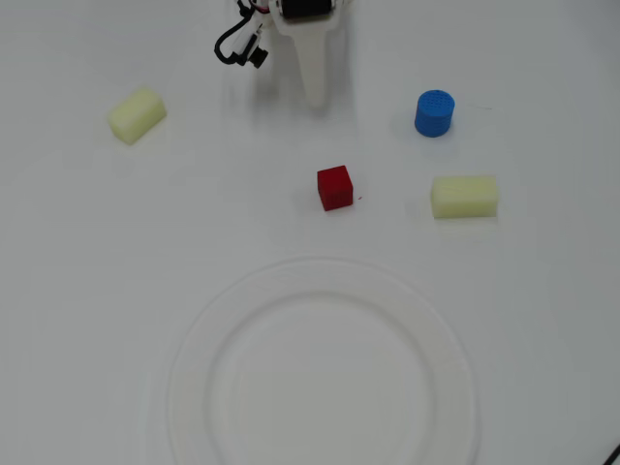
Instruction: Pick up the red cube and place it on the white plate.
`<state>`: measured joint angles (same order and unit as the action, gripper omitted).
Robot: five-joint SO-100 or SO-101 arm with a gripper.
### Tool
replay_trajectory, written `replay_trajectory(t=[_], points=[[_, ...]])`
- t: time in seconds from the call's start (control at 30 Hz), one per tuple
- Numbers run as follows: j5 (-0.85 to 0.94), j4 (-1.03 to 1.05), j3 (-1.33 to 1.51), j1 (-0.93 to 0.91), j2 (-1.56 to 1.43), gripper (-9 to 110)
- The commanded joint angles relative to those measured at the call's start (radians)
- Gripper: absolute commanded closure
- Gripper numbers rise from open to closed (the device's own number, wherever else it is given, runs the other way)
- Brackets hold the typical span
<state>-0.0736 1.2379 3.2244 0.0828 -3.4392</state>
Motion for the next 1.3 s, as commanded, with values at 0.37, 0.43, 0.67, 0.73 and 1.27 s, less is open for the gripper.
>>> replay_trajectory(t=[0.37,0.43,0.67,0.73,1.27], points=[[0.012,-0.014,0.008,0.002,-0.009,100],[0.031,-0.014,0.008,0.02,-0.009,100],[0.08,-0.008,0.009,0.086,-0.012,100],[0.078,-0.008,0.009,0.086,-0.012,100],[0.379,-0.072,0.035,0.4,-0.021,95]])
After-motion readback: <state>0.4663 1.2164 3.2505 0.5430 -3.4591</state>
